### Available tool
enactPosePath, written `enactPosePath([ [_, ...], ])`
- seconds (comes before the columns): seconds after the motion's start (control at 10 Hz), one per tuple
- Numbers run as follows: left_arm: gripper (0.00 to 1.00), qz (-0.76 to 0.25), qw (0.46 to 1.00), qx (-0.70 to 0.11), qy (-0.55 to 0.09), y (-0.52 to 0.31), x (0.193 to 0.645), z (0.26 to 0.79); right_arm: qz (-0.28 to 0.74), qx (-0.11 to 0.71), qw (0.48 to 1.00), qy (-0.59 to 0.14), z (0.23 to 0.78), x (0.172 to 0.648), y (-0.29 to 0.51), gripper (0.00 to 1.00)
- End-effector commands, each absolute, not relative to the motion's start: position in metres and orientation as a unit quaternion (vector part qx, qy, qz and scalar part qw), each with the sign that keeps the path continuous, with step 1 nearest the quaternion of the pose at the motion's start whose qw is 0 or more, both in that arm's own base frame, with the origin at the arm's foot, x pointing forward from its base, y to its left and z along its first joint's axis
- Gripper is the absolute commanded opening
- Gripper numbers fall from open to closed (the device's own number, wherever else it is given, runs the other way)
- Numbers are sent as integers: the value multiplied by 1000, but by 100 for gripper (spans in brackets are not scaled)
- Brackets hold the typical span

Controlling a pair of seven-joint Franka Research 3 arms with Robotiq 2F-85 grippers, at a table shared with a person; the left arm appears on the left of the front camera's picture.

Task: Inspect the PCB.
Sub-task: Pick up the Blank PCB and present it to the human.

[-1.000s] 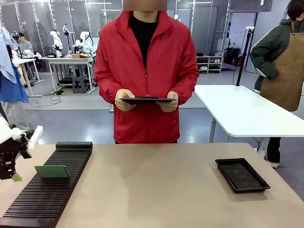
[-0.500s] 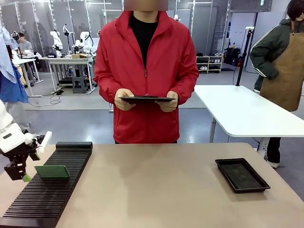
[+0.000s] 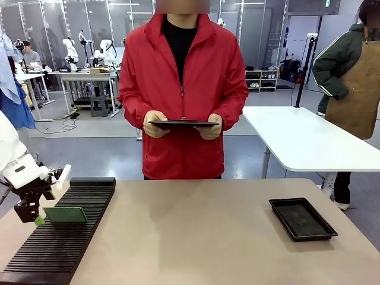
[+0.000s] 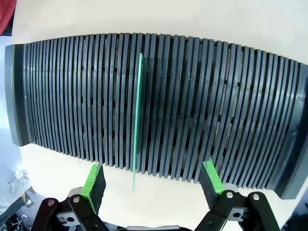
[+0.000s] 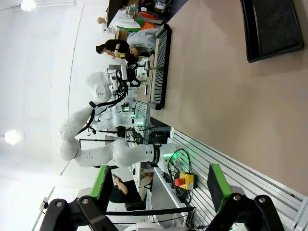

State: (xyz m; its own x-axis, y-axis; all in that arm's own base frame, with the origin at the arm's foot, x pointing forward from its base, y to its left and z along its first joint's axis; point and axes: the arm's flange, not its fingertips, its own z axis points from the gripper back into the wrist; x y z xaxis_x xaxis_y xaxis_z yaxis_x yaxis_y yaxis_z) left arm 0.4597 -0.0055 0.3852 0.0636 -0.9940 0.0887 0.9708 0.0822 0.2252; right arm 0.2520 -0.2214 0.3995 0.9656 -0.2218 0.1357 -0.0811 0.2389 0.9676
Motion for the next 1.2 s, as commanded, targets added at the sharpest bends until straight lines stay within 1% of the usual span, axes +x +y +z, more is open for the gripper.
enactPosePath([
  [0.0, 100, -676, 727, 68, -105, -7, 473, 381, -48, 617, 776, -124, 401, 252, -221, 100],
  [0.2, 100, -676, 727, 71, -93, -6, 479, 374, -48, 617, 776, -124, 401, 252, -221, 100],
  [0.3, 98, -676, 728, 72, -92, -6, 483, 370, -48, 617, 776, -124, 401, 252, -221, 100],
  [0.5, 85, -675, 729, 74, -91, -7, 490, 363, -48, 617, 776, -124, 401, 252, -221, 100],
  [0.6, 77, -672, 731, 72, -91, -6, 492, 361, -48, 617, 776, -124, 401, 252, -221, 100],
  [0.7, 64, -670, 733, 75, -91, -6, 492, 359, -48, 617, 776, -124, 401, 252, -221, 100],
  [0.8, 57, -667, 736, 78, -85, -5, 492, 358, -48, 617, 776, -124, 401, 252, -221, 100],
  [0.9, 21, -666, 737, 79, -84, -4, 491, 358, -48, 617, 776, -124, 401, 252, -221, 100],
  [1.0, 2, -666, 737, 80, -83, -3, 491, 358, -48, 617, 776, -124, 401, 252, -221, 100],
  [1.1, 0, -666, 737, 80, -80, -3, 491, 358, -48, 617, 776, -124, 401, 252, -221, 100],
])
